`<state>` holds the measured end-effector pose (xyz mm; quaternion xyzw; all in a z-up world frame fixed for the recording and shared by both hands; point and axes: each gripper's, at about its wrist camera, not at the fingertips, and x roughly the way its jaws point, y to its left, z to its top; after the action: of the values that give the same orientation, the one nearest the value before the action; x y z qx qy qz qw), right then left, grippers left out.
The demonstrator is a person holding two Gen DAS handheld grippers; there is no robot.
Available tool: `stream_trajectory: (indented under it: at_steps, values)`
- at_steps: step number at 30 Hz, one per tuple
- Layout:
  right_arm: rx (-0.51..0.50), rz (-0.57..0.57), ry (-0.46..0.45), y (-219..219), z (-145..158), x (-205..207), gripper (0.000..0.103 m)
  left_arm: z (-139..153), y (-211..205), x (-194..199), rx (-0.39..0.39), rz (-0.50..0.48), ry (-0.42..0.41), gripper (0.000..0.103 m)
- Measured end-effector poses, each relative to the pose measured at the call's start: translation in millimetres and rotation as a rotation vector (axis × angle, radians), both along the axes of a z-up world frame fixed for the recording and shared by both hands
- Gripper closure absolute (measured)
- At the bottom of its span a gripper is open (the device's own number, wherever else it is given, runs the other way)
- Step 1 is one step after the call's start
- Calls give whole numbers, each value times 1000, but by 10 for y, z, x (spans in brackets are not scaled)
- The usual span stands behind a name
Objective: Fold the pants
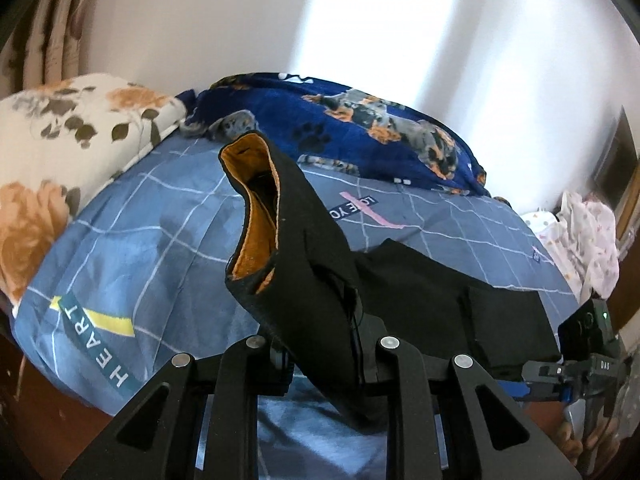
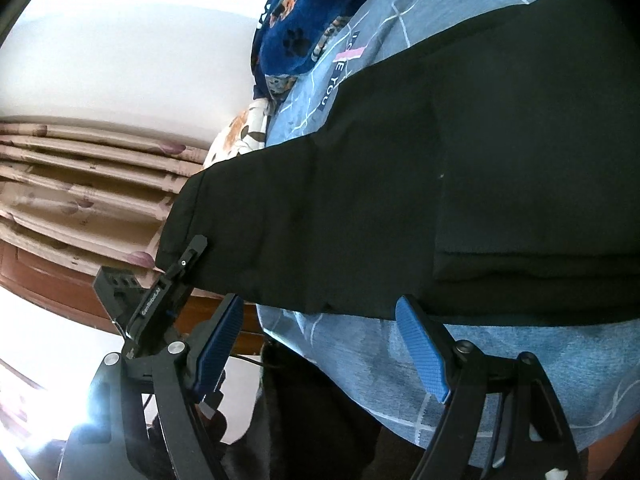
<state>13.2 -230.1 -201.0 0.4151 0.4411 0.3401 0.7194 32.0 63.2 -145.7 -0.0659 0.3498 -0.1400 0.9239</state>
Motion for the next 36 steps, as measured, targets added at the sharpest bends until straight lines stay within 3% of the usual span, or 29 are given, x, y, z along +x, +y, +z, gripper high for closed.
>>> stream_trajectory:
  at_steps: [19,36]
  values:
    - [74,-19,-17,-59,90,31,25,205,-563,-68,46,-111,-70,81]
    - [255,-19,-40,-134,380,131,16,211,-953,-137,96,-175,-95,81]
